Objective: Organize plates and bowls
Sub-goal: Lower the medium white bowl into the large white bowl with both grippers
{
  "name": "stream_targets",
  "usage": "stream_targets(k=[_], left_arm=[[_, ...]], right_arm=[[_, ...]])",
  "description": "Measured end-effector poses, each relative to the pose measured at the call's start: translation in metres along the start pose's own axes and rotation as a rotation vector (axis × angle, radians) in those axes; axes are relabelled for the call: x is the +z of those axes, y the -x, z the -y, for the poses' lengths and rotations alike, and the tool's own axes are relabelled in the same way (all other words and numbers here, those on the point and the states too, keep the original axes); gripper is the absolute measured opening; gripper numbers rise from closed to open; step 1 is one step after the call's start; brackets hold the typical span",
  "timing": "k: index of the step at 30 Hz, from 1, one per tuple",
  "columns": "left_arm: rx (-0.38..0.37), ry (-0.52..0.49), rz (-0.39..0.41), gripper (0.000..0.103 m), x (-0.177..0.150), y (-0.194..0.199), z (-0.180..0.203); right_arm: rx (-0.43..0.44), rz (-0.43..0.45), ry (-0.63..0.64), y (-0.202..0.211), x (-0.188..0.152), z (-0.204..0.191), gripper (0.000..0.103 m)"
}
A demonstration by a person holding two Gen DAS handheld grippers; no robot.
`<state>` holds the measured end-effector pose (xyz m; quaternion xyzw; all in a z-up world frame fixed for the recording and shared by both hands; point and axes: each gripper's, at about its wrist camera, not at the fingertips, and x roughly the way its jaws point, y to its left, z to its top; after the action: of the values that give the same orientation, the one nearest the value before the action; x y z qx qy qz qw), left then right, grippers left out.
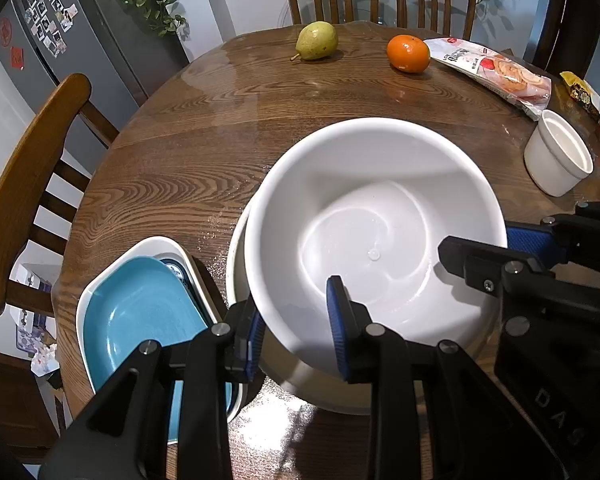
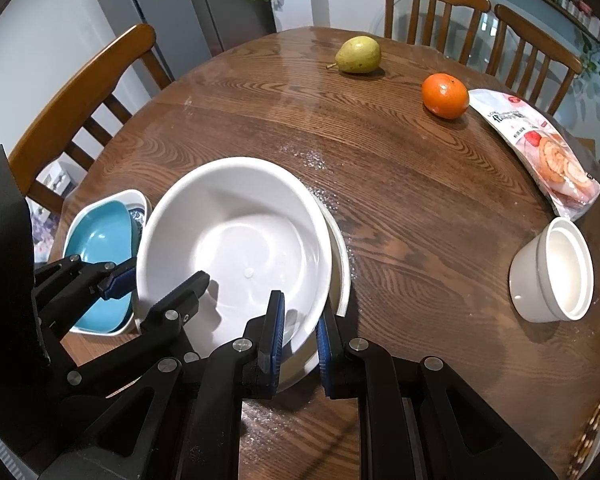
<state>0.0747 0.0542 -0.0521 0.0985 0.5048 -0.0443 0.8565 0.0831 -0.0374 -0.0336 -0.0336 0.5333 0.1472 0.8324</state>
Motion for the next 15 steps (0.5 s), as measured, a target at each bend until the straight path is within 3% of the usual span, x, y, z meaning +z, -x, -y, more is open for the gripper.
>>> stream_targets(k=[15], left_arm=[[0.009, -0.008, 0.001, 0.028, -0.0003, 0.0001, 0.0013]], right_arm=[[-0.006, 0.003, -0.001, -0.0004, -0.0007, 0.0017, 0.017]])
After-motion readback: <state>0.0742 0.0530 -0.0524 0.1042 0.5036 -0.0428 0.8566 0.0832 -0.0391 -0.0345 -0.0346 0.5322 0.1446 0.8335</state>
